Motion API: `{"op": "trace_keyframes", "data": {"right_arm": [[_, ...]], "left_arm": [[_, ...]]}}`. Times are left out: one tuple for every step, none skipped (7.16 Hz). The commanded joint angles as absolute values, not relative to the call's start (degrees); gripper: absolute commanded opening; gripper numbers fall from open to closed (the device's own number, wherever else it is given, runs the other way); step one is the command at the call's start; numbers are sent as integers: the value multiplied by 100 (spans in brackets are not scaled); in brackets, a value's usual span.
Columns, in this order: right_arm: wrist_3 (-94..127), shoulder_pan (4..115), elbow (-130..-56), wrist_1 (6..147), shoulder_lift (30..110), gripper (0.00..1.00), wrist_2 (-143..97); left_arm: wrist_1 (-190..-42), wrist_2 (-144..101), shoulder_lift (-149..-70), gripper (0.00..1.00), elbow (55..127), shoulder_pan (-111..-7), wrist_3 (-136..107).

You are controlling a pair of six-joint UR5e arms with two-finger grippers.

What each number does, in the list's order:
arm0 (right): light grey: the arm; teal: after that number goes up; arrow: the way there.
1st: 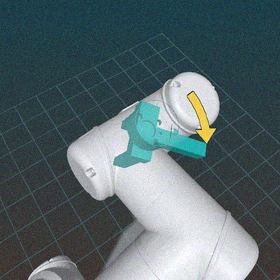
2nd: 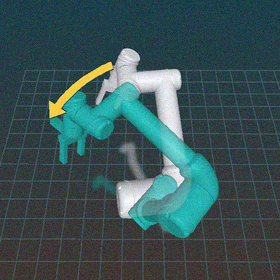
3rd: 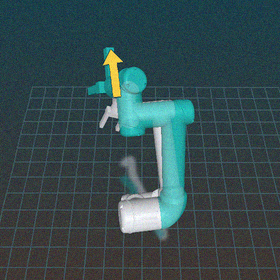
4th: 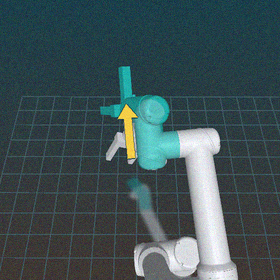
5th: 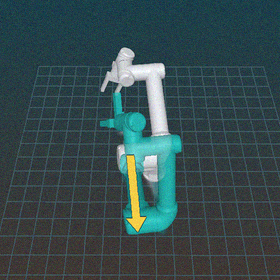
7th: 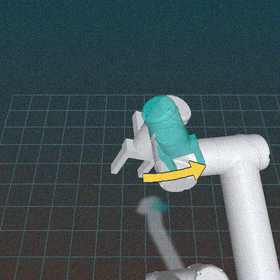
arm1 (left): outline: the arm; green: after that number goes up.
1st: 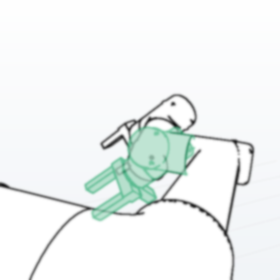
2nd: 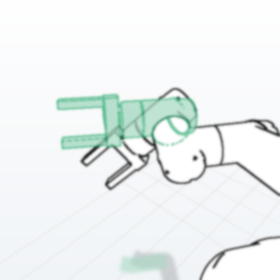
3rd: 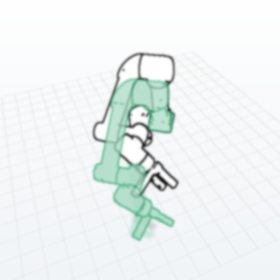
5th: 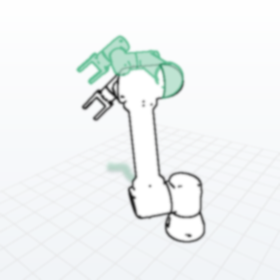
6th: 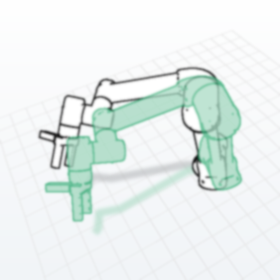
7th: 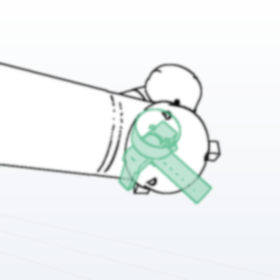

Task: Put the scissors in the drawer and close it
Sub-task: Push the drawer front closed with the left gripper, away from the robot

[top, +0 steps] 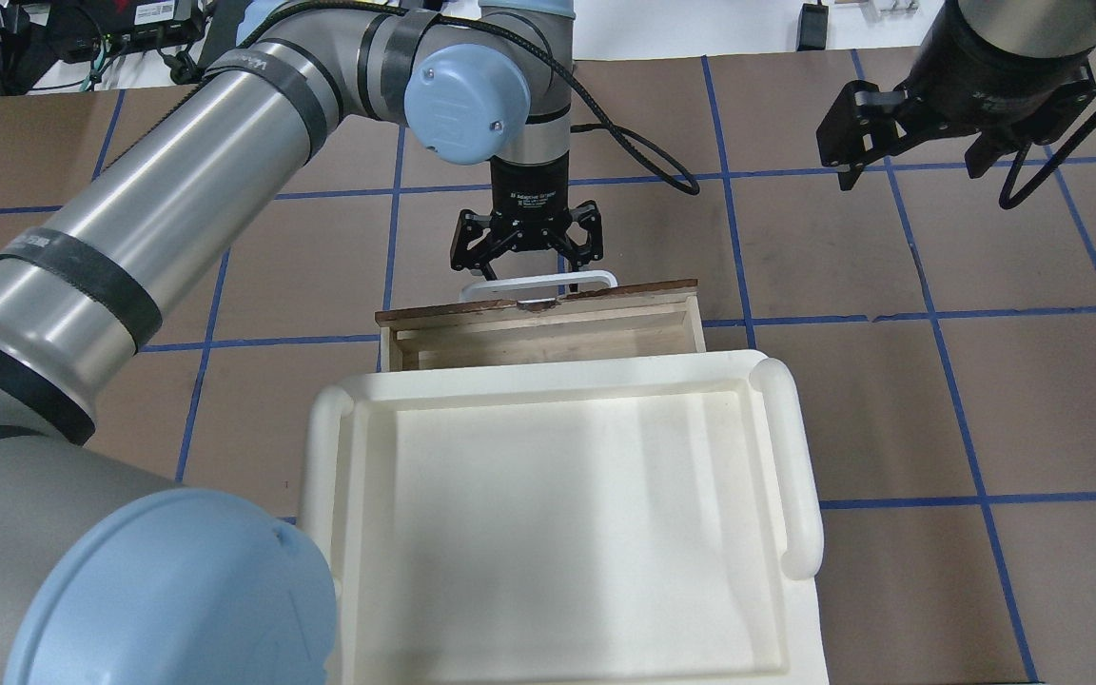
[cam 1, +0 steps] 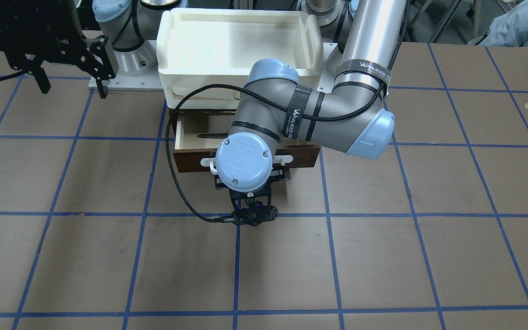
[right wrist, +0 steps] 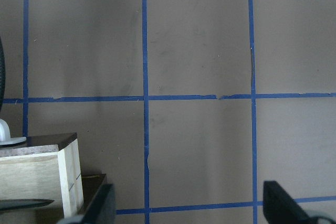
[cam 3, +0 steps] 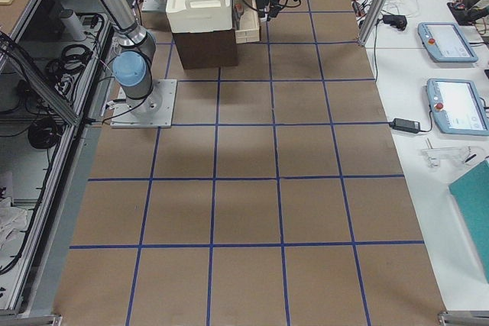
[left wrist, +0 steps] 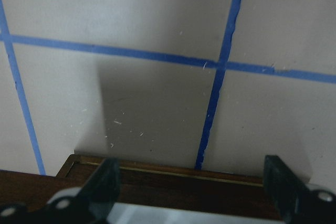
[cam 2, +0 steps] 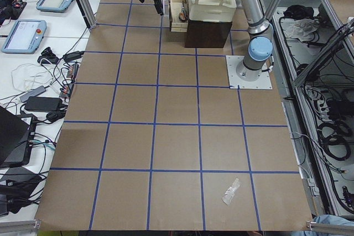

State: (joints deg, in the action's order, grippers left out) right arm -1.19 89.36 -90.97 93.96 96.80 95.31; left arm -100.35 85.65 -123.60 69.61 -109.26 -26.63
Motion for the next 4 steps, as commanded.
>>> {"op": "trace_keyframes", "data": {"right_arm": [[-167, 8938, -9088, 9395, 9747, 100, 9519], [-167, 8938, -9097, 9343, 9738, 100, 9527], [-167, 8938, -9097, 9343, 9730, 100, 9519], [-167, 8938, -9114, 9317, 9738, 100, 9510]], "left_arm": [[-10519, 8472, -12218, 100, 7127, -10881, -2620], [-10451, 8455, -12165, 100, 7267, -10872, -2610], [-10059, 8429, -12155, 100, 7303, -10863, -2593], [-9811, 8437, -12199, 100, 7304, -10872, -2654]]}}
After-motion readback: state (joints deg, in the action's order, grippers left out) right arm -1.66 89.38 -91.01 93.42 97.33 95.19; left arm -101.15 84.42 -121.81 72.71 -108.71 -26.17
